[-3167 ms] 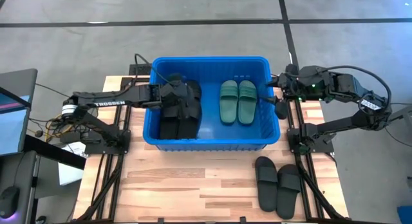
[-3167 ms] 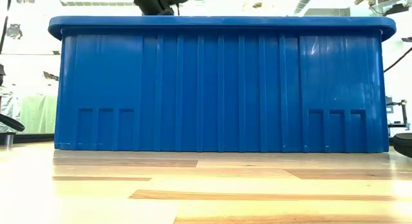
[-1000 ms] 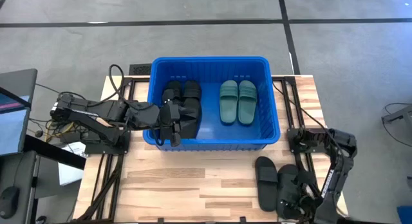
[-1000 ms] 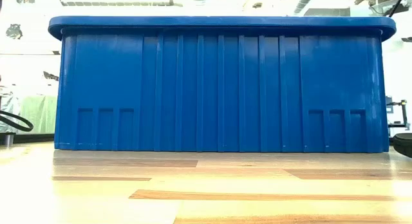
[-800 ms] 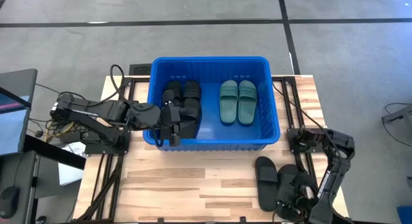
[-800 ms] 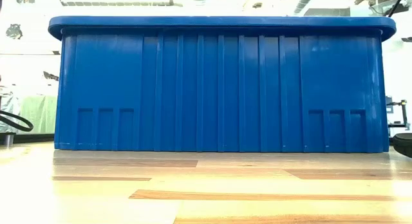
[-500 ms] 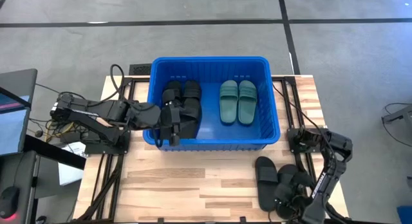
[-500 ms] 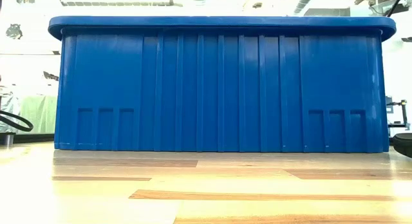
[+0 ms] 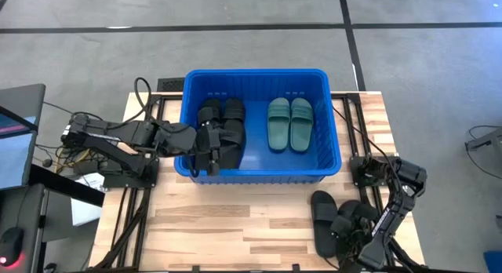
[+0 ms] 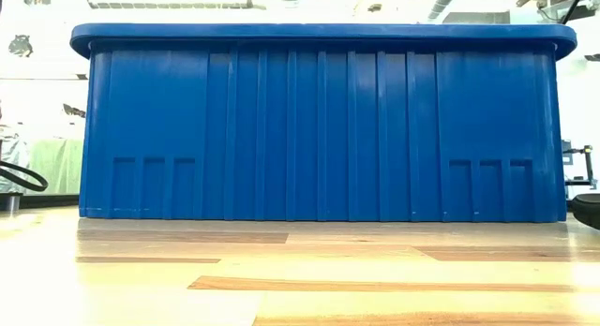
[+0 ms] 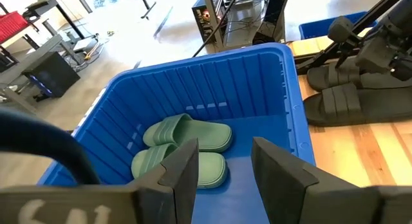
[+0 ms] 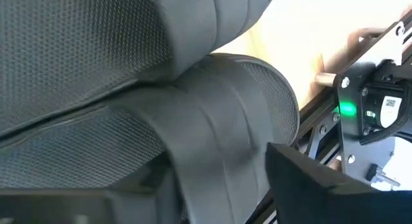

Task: Pick and place slides into bin
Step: Put the right black slide into the blue bin

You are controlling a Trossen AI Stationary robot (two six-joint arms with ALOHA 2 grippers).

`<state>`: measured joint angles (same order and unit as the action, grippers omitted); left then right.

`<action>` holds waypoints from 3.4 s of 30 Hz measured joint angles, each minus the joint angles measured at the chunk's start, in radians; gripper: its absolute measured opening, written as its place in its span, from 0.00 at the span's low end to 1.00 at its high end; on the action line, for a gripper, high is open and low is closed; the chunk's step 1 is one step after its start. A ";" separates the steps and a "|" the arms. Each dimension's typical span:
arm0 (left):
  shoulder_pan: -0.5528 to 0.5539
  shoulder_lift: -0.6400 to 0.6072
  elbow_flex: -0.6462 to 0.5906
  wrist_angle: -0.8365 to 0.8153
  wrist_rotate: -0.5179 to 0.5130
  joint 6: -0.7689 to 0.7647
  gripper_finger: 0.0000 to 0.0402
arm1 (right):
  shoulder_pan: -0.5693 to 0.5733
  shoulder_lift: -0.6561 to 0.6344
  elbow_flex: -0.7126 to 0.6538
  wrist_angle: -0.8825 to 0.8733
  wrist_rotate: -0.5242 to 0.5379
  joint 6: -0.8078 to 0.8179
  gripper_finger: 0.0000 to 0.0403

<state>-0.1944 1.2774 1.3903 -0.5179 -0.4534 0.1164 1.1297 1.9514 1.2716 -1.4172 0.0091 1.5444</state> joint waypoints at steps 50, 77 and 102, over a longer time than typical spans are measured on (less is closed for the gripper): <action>0.044 0.000 0.000 -0.008 -0.005 0.060 0.33 | -0.046 -0.009 0.563 -0.153 0.154 -0.006 0.00; 0.159 -0.018 -0.001 -0.055 0.034 0.234 0.33 | -0.341 -0.041 0.938 -0.153 0.531 -0.518 0.00; 0.195 -0.289 -0.001 -0.121 0.127 0.181 0.33 | -0.920 -0.280 0.834 -0.153 0.668 -1.263 0.00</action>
<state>0.0010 0.9889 1.3895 -0.6385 -0.3266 0.2976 0.2102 1.6715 2.1057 -1.5704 0.6771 0.2813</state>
